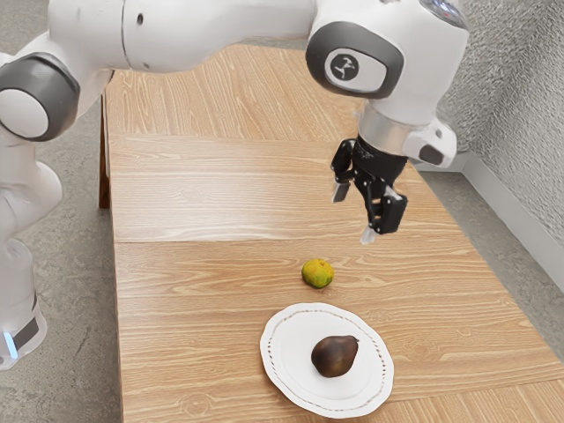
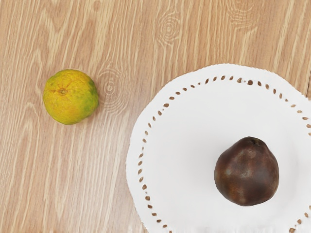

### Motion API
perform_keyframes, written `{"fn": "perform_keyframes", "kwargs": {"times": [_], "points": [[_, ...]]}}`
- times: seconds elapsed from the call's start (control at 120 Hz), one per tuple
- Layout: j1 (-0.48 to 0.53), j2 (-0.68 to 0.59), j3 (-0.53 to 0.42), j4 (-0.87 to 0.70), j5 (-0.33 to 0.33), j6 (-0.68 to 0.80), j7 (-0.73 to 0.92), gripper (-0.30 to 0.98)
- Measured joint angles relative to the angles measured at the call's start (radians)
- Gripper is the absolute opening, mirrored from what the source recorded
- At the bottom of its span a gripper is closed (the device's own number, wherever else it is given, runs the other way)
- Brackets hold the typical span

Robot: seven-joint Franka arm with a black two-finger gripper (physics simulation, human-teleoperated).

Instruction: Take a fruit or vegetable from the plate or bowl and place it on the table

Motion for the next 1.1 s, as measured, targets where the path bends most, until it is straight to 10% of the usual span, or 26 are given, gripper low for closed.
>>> {"fn": "perform_keyframes", "kwargs": {"times": [0.25, 0.508, 0.758, 1.1], "points": [[-0.168, -0.104, -0.016, -0.378, 0.022, 0.177, 0.044, 0.69], [-0.178, -0.119, 0.034, -0.435, 0.081, 0.259, 0.023, 0.69], [-0.105, -0.122, 0.051, -0.442, -0.115, 0.306, -0.028, 0.68], [-0.255, -0.064, 0.046, -0.457, -0.175, 0.362, -0.04, 0.67]]}}
